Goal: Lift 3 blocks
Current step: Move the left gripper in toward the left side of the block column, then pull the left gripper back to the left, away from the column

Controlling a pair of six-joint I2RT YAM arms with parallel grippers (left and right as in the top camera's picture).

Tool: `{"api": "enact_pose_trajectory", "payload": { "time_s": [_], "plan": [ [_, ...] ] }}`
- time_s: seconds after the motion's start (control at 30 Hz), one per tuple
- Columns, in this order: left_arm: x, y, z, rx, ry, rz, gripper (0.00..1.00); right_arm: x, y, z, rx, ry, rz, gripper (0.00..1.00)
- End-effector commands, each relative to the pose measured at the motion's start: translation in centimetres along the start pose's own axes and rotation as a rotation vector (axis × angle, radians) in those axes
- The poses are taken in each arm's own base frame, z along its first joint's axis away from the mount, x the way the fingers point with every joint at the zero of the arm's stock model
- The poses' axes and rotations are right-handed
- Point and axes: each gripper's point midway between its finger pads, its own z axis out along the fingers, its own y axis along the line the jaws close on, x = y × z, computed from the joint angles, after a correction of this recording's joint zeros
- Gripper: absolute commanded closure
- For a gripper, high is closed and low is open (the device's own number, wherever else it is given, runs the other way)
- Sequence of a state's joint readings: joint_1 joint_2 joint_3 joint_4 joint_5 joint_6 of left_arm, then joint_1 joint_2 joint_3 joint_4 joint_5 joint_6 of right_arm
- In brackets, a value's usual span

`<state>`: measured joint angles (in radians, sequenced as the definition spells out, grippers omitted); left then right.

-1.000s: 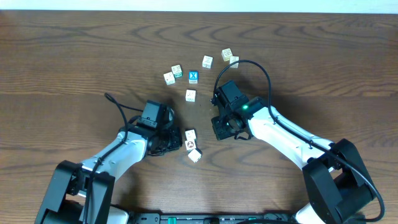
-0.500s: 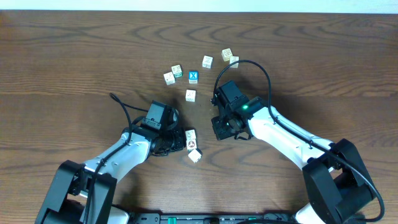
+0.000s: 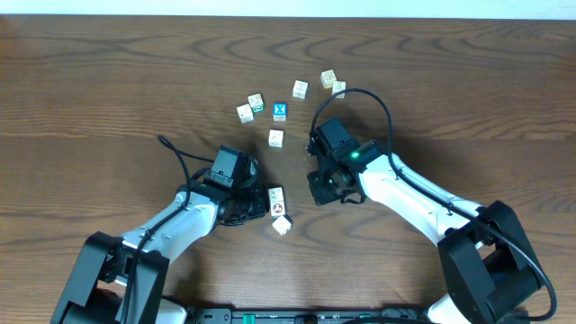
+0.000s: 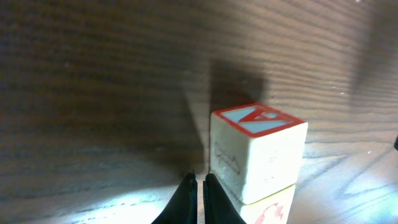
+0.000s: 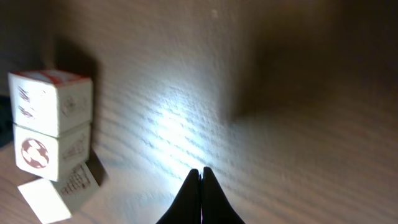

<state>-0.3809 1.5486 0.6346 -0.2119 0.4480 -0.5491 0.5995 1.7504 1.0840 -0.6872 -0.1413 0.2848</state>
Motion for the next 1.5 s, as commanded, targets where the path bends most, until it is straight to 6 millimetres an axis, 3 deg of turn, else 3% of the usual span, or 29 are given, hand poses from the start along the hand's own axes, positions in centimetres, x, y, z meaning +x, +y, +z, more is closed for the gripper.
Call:
{"api": "enact_pose_trajectory", "payload": {
  "time_s": [0.0,0.2,0.53,1.0,1.47],
  "plan": [
    [0.0,0.9,0.0,-0.054,0.001,0.003,0.92,0.8,-0.2,-0.1,0.007,0.043,0.019,0.99],
    [0.9,1.6,0.0,-0.082,0.033,-0.014,0.93,2.6,-0.7,-0.2,0.029,0.115,0.030,0.99],
    [3.8,3.0,-0.5,-0.142,0.147,-0.064,0.93,2.7,-0.7,-0.3,0.031,0.120,0.030,0.99],
    [5.5,-0.2,-0.7,0.044,0.257,-0.061,0.93,2.4,-0.9,-0.2,0.043,0.107,0.028,0.99],
    [4.0,-1.4,-0.4,0.095,0.203,-0.070,0.93,2.3,-0.9,-0.2,0.041,0.102,0.027,0.99]
  ]
}}
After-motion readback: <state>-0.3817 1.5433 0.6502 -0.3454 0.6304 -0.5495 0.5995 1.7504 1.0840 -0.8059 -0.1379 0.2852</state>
